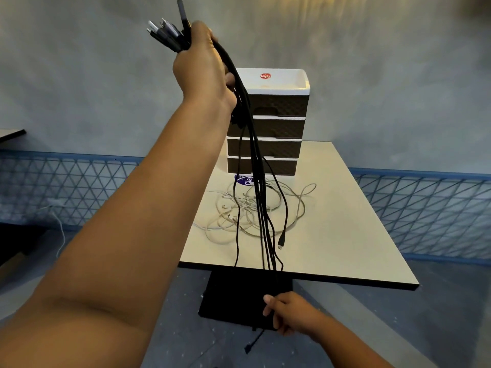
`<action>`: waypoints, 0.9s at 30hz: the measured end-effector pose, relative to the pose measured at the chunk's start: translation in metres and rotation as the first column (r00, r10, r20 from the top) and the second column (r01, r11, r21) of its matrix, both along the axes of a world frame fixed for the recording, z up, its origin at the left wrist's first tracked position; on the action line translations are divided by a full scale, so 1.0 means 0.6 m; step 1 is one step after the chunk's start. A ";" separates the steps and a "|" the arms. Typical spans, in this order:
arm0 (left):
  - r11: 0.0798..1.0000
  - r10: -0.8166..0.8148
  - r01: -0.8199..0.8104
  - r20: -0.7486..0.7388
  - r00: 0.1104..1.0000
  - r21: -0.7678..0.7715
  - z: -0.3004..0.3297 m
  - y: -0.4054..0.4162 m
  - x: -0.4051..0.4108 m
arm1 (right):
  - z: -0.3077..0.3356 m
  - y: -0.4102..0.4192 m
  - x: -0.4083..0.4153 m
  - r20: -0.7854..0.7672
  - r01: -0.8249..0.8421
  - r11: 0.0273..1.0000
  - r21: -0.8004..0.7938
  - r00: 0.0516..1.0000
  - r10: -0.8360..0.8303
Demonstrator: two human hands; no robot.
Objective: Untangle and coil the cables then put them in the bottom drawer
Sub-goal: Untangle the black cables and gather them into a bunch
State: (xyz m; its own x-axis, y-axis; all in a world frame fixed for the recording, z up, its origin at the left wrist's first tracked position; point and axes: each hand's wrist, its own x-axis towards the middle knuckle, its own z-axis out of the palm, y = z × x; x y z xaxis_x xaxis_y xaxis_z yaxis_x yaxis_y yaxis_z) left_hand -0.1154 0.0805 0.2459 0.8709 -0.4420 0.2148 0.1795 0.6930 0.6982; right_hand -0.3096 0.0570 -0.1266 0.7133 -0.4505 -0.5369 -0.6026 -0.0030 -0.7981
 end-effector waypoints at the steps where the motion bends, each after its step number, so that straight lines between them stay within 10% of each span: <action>1: 1.000 -0.003 0.003 0.010 1.000 -0.005 0.002 0.000 0.000 | -0.008 0.002 -0.006 -0.012 0.008 0.999 0.036 1.000 -0.008; 8: 0.998 -0.034 0.037 0.068 0.997 -0.047 0.001 -0.001 -0.009 | -0.047 -0.003 -0.036 -0.293 -0.192 0.980 0.055 0.935 0.200; 13: 0.999 -0.044 0.046 0.086 0.995 -0.027 -0.004 -0.005 -0.013 | 0.029 -0.053 -0.041 -0.425 -0.386 0.897 -0.215 0.864 0.270; 18: 0.993 -0.111 0.108 0.072 0.991 0.045 -0.026 -0.012 -0.029 | 0.277 -0.068 -0.046 0.133 -0.049 0.948 -0.313 0.986 0.095; 21: 0.980 -0.181 0.175 0.063 0.981 0.093 -0.046 -0.016 -0.049 | 0.378 -0.054 -0.030 0.550 0.293 0.880 -0.373 0.834 -0.044; 27: 0.924 -0.324 0.288 0.116 0.939 0.252 -0.095 -0.002 -0.086 | 0.374 -0.007 0.032 0.539 0.239 0.864 -0.443 0.842 0.043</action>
State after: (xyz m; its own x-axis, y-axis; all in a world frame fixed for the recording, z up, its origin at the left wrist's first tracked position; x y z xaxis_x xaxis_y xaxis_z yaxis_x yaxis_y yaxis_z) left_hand -0.1671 0.0791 0.1892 0.6500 -0.7343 0.1957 0.2365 0.4402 0.8662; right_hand -0.2905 0.0525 0.0976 0.7523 -0.6280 0.1990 -0.1213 -0.4289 -0.8951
